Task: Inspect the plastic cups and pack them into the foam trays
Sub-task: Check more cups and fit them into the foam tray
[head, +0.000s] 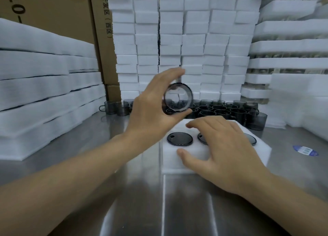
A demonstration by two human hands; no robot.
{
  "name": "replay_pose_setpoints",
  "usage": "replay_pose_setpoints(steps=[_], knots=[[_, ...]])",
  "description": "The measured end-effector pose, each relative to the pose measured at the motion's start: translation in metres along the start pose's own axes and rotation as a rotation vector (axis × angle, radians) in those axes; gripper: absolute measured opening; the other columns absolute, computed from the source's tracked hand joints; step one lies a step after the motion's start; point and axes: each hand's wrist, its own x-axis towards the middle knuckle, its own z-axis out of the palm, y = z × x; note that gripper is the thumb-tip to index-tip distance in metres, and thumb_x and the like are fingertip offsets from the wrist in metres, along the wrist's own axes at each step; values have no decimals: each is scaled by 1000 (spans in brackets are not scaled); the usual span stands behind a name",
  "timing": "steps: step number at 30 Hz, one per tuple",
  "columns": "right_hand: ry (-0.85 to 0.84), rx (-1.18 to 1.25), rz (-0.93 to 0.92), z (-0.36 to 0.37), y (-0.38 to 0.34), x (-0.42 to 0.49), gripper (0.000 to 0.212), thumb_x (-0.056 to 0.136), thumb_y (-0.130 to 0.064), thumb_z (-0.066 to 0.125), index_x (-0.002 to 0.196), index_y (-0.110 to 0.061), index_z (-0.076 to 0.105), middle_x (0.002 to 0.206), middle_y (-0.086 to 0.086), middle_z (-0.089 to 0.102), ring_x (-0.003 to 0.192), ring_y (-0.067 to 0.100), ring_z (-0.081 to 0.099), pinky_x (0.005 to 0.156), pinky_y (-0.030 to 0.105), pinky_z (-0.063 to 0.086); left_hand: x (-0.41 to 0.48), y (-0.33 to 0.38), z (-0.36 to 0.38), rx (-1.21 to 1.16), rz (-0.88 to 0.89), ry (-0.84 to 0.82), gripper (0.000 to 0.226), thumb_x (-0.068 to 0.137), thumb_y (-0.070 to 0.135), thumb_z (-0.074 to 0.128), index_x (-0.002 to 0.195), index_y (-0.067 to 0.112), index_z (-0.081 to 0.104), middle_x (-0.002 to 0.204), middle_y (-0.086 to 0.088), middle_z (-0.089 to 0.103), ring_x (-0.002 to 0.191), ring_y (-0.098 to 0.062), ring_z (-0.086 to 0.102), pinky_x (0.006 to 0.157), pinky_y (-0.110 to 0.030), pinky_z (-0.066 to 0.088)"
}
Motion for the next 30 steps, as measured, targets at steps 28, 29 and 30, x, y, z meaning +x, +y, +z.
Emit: replay_pose_setpoints(steps=[28,29,30], knots=[[321,494,97,2,14,1,63,91,-53,74,146,-50,44,135,-21,56,132,6,53,101,33,49,8,48,8,-867,-995,-225,61,71,80,74,104,29,78,99,-1,81,75,-17,75,84,-38,44],[336,487,81,2,13,1,62,92,-51,74,147,-50,44,134,-22,55,132,6,53,100,30,48,11,45,4,-908,-1038,-256,70,75,84,69,112,24,75,100,-2,81,70,-16,71,82,-36,46],[350,473,63,2,12,2,62,93,-50,73,148,-50,45,133,-22,54,133,8,53,100,27,46,13,42,1,-944,-1070,-276,76,79,87,63,116,21,72,98,-3,80,67,-16,68,77,-33,47]])
